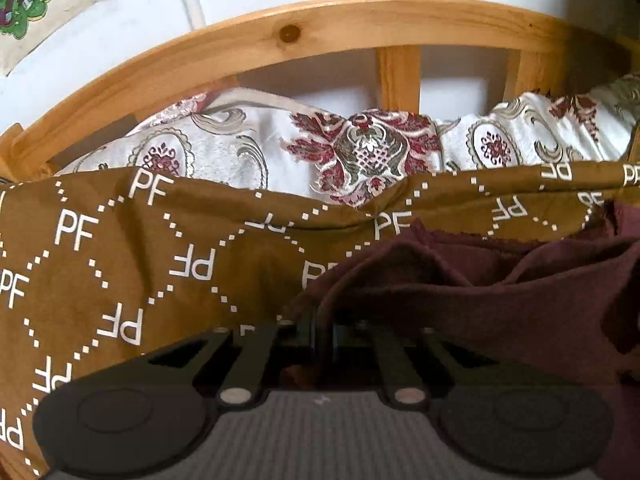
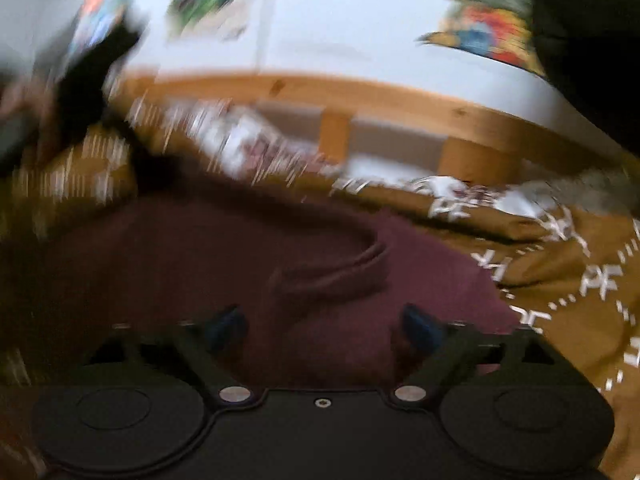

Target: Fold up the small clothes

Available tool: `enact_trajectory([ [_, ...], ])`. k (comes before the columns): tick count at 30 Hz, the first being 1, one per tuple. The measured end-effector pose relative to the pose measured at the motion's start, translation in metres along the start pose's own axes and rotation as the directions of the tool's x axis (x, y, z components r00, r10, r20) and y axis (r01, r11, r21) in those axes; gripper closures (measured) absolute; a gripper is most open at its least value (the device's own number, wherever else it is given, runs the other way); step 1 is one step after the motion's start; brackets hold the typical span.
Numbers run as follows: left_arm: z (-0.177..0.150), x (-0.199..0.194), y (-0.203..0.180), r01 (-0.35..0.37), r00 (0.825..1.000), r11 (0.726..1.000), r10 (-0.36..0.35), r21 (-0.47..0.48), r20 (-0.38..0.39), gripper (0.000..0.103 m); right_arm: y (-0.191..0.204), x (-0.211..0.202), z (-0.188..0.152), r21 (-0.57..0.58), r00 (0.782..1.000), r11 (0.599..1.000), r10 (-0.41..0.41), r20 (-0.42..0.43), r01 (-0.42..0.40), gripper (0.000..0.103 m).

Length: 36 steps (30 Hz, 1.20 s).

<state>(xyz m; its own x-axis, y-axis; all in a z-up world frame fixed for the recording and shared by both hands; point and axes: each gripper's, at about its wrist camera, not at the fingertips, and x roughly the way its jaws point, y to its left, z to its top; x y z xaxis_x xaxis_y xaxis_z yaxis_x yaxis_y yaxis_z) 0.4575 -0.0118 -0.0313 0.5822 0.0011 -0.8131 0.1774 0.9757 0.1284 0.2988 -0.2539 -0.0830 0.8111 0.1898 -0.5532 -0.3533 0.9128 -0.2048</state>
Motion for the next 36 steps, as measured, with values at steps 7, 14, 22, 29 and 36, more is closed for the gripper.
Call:
enact_trajectory([
  [7, 0.005, -0.025, -0.002, -0.013, 0.998, 0.999, 0.01, 0.047, 0.055, 0.096, -0.017, -0.005, -0.002, 0.115, 0.995, 0.99, -0.087, 0.055, 0.08, 0.103],
  [14, 0.006, -0.013, -0.005, -0.032, 0.999, 0.998, 0.032, 0.051, 0.012, 0.096, -0.065, -0.023, -0.002, 0.369, 0.991, 0.929, -0.076, 0.112, 0.03, 0.102],
  [22, -0.001, -0.002, -0.004, -0.036, 0.999, 0.999, 0.036, 0.027, -0.019, 0.096, -0.012, -0.002, 0.017, 0.207, 0.996, 0.976, 0.06, 0.064, -0.072, 0.033],
  [29, 0.0, -0.007, -0.004, -0.034, 0.999, 0.999, 0.034, 0.022, -0.001, 0.096, -0.03, -0.001, 0.005, 0.35, 0.996, 0.937, -0.039, 0.079, 0.009, 0.094],
  [36, -0.001, 0.0, -0.004, -0.037, 0.999, 0.999, 0.037, 0.026, -0.003, 0.096, -0.083, -0.024, -0.002, 0.501, 0.975, 0.859, -0.189, 0.116, 0.107, 0.095],
])
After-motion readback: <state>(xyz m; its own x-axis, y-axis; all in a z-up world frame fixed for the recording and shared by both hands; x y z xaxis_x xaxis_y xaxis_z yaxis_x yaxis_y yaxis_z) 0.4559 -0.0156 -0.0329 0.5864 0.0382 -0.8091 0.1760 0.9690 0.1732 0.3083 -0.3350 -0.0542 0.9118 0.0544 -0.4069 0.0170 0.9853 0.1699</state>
